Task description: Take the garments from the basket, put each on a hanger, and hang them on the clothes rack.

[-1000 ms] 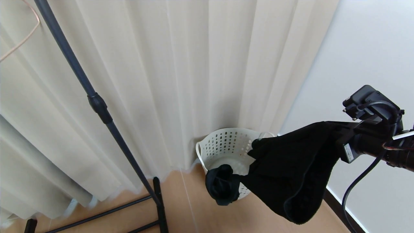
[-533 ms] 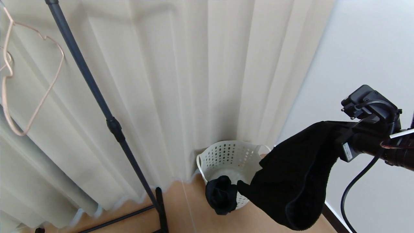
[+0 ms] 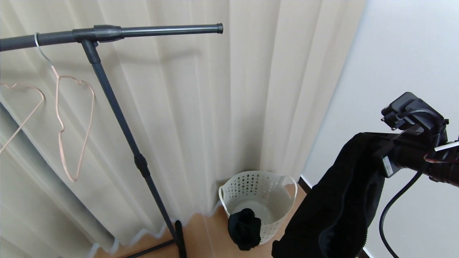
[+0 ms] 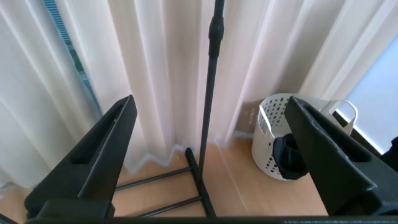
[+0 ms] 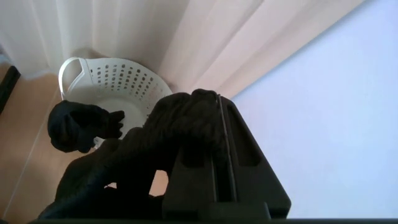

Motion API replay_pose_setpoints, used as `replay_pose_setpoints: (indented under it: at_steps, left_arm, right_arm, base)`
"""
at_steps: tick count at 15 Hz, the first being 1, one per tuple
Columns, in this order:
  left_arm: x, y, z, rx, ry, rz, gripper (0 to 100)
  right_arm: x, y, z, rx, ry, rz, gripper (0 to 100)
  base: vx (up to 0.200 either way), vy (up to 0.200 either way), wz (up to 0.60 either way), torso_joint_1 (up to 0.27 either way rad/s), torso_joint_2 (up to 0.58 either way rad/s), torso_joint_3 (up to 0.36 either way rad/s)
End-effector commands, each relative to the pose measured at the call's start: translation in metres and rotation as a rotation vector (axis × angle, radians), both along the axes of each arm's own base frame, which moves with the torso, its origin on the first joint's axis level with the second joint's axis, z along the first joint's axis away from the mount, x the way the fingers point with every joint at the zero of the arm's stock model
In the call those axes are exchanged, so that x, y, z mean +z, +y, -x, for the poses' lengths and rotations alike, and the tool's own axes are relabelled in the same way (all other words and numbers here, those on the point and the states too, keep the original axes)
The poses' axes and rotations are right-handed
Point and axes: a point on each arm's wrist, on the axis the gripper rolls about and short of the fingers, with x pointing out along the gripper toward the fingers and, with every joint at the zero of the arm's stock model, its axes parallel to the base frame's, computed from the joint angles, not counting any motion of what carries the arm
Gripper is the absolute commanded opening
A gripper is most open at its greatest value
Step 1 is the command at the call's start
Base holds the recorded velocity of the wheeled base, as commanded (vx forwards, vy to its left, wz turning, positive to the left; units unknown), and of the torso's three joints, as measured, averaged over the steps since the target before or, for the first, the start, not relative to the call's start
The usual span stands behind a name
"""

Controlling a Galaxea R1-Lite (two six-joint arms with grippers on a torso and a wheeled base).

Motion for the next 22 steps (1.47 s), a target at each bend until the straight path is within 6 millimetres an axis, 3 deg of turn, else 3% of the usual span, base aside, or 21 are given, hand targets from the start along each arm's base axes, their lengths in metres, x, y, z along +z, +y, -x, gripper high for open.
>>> replay_pose_setpoints:
  at_steps: [1,10,18,22]
  left_arm:
    - [0.000,0.000,0.000,0.001,0.001,-0.001,100]
    - [0.000,0.000,0.000,0.002,0.001,0.001,100]
    - [-0.001,0.000,0.000,0.004,0.003,-0.009,100]
    - [0.000,0.000,0.000,0.002,0.001,-0.007,100]
  right_arm:
    - [0.001,-0.001,0.000,-0.005,-0.005,-0.001,0]
    - [-0.001,-0.001,-0.001,0.001,0.005,0.004,0]
    - [-0.003,0.000,0.009,0.090,0.001,0.019,0]
    - [-0.003,-0.001,0.013,0.094,-0.005,0.016,0]
  base:
    - [0.000,0.000,0.00,0.207,-0.53,-0.315]
    - [0.000,0.000,0.00,0.239,-0.57,-0.334]
    - [0.000,0.000,0.00,0.157,-0.35,-0.191]
    - [0.000,0.000,0.60,0.012,-0.02,-0.005]
